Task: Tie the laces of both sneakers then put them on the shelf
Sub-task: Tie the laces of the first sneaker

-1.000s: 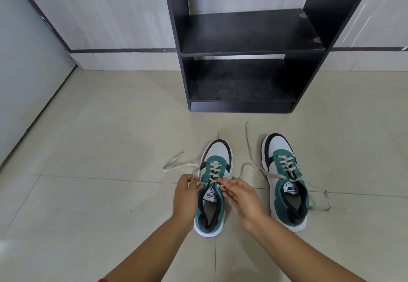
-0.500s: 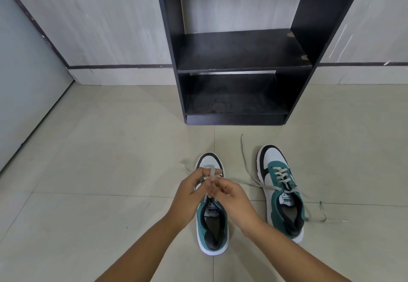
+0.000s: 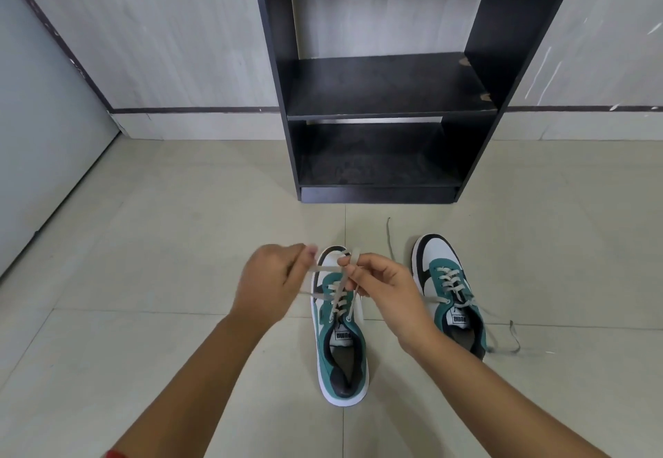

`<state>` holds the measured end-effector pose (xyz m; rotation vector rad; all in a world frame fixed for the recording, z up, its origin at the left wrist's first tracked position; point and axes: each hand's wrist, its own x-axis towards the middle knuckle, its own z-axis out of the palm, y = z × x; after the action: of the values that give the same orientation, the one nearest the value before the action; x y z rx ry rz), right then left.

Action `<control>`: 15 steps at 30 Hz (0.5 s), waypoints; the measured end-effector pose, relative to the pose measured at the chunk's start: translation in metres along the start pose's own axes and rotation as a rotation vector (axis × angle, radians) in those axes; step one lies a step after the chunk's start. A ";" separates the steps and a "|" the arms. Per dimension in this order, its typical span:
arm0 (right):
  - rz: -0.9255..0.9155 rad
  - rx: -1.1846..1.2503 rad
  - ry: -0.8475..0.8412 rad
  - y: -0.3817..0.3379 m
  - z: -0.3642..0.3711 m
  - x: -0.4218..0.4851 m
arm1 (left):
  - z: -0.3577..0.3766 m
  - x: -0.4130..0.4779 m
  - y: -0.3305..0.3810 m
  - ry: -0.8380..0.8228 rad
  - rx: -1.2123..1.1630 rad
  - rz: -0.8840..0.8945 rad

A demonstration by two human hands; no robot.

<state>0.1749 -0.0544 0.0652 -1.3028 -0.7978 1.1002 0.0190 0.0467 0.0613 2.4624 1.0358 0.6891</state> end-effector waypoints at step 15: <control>0.041 -0.199 -0.031 0.003 -0.001 0.009 | 0.008 -0.008 0.028 -0.254 -0.460 -0.216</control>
<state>0.1781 -0.0466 0.0612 -1.4768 -0.9262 1.0969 0.0343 0.0208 0.0667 1.9488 0.9078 0.4659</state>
